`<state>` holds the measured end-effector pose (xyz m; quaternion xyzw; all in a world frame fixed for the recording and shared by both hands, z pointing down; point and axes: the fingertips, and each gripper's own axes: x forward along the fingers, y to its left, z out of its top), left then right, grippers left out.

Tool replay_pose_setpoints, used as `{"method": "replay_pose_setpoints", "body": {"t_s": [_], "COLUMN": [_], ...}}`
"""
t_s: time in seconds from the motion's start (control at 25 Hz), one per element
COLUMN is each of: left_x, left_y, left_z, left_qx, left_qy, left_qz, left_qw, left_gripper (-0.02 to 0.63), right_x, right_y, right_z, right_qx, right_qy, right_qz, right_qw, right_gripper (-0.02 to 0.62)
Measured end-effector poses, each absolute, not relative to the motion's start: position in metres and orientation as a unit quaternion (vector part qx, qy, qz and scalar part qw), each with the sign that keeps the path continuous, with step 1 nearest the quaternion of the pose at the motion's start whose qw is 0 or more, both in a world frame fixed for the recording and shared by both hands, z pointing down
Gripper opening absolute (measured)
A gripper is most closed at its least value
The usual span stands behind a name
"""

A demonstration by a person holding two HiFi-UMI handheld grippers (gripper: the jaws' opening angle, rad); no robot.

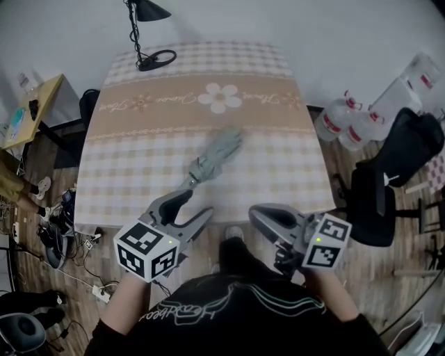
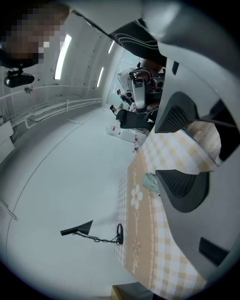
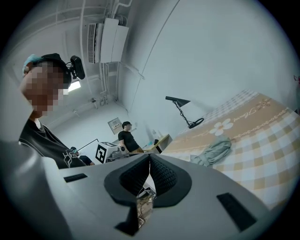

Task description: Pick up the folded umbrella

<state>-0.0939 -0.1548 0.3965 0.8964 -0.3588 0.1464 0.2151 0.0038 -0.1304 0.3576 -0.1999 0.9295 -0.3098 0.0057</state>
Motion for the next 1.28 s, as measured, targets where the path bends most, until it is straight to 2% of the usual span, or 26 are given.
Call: {"method": "replay_pose_setpoints", "body": {"t_s": [0.48,1.28], "left_x": [-0.102,-0.093], "left_y": [-0.237,-0.309], "left_z": [0.452,0.561], "left_qx": [0.859,0.808], "left_qy": [-0.394,-0.383], "left_qz": [0.235,0.363], "left_qw": [0.228,0.262], "left_gripper": [0.304,0.339], "right_x": [0.025,0.048], "right_y": [-0.202,-0.291], "right_z": [0.384,0.431], "right_qx": [-0.195,-0.192], "right_qy": [0.915,0.892], "right_qz": [-0.353,-0.410], "right_qw": [-0.004,-0.003], "right_gripper": [0.011,0.011]}}
